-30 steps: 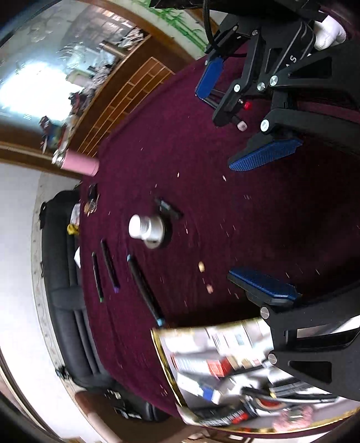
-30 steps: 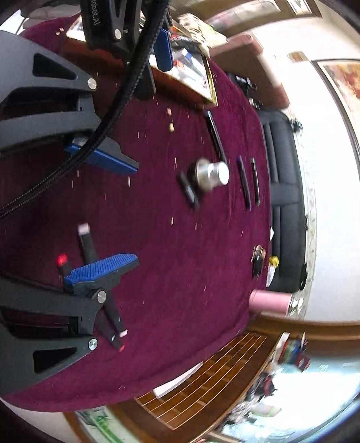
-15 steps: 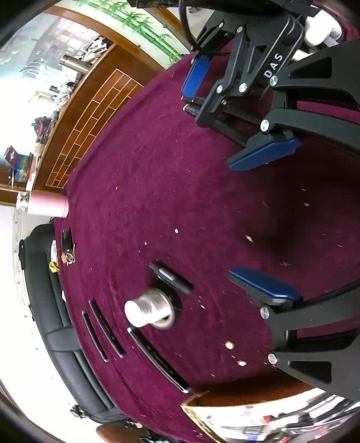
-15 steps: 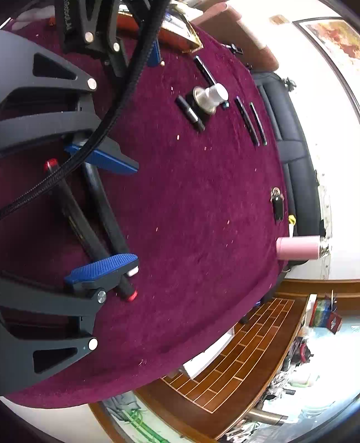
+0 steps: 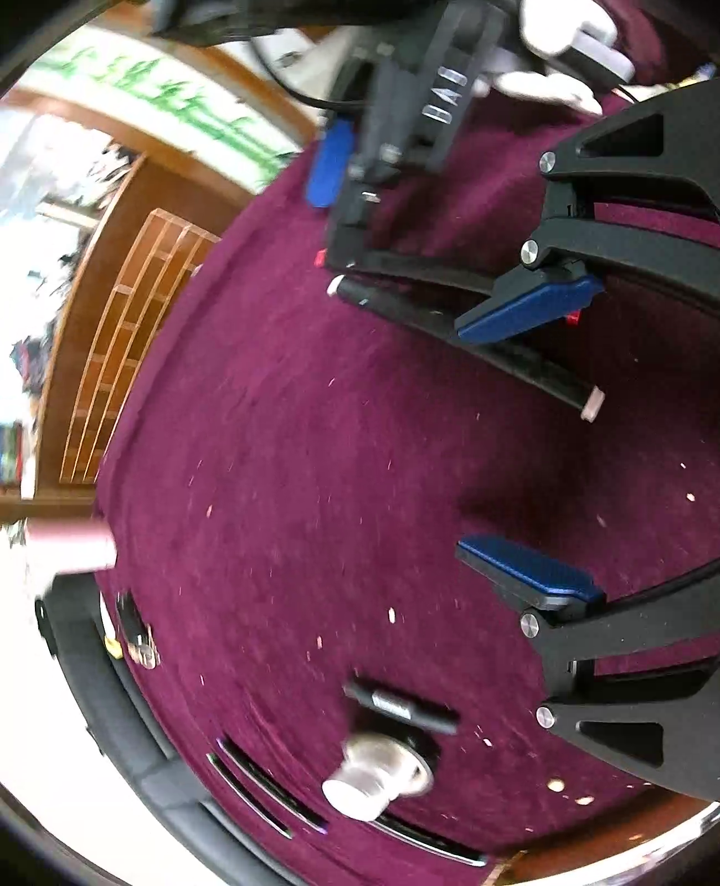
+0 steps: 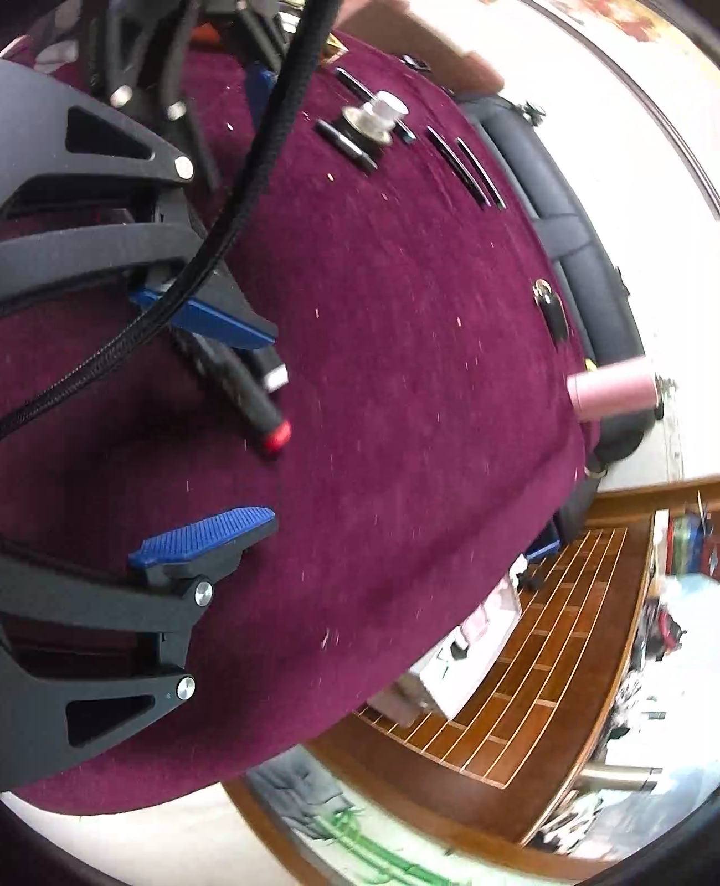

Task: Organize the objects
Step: 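Grasp a white-tipped marker with the left gripper while the right grasps a red-tipped marker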

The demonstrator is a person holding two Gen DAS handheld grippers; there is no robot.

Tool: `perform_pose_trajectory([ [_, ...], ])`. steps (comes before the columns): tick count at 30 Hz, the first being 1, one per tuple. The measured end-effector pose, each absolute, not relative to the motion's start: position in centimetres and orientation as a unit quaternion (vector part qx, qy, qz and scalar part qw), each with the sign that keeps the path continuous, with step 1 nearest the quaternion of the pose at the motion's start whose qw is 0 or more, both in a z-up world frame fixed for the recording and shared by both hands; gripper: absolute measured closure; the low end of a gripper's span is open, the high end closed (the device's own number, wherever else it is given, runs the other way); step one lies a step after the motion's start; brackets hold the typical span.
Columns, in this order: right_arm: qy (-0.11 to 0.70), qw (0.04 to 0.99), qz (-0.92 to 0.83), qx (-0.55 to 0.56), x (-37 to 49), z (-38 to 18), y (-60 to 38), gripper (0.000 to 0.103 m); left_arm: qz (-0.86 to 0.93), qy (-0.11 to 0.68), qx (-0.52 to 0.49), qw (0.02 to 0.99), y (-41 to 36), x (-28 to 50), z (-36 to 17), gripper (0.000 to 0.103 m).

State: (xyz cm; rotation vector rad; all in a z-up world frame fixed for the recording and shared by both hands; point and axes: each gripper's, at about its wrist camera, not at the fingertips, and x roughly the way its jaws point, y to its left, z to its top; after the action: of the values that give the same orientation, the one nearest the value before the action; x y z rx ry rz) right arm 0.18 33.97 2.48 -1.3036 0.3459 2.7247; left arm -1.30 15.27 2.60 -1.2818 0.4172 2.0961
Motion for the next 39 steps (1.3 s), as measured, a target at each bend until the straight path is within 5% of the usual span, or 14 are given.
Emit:
perform_pose_trajectory([
  [9, 0.142, 0.061, 0.89, -0.428, 0.7, 2.2, 36.3, 0.044, 0.77, 0.231, -0.483, 0.346, 19.3, -0.6, 1.0, 0.041],
  [11, 0.146, 0.065, 0.888, -0.431, 0.7, 2.0, 36.6, 0.044, 0.77, 0.228, -0.485, 0.346, 20.0, -0.6, 1.1, 0.049],
  [13, 0.149, 0.066, 0.886, -0.434, 0.8, 2.0, 36.7, 0.044, 0.767, 0.222, -0.488, 0.352, 20.2, -0.3, 1.4, 0.085],
  [14, 0.15, 0.067, 0.885, -0.436, 0.9, 1.9, 36.7, 0.044, 0.763, 0.217, -0.493, 0.358, 20.3, 0.0, 1.6, 0.091],
  [26, 0.11, 0.013, 0.878, -0.466, 0.5, 2.0, 31.4, 0.044, 0.787, 0.128, -0.505, 0.331, 14.6, 0.5, 2.3, 0.092],
  [35, 0.046, 0.068, 0.864, -0.497, -1.7, 0.3, 28.0, 0.044, 0.791, 0.099, -0.509, 0.325, 12.2, 0.2, 1.6, 0.092],
  [37, 0.02, 0.058, 0.873, -0.483, -2.0, 0.3, 27.1, 0.057, 0.793, 0.099, -0.508, 0.322, 12.3, 0.2, 1.6, 0.092],
  [39, 0.013, 0.042, 0.875, -0.482, -2.0, 0.5, 26.7, 0.08, 0.795, 0.093, -0.505, 0.322, 12.2, 0.2, 1.6, 0.092],
])
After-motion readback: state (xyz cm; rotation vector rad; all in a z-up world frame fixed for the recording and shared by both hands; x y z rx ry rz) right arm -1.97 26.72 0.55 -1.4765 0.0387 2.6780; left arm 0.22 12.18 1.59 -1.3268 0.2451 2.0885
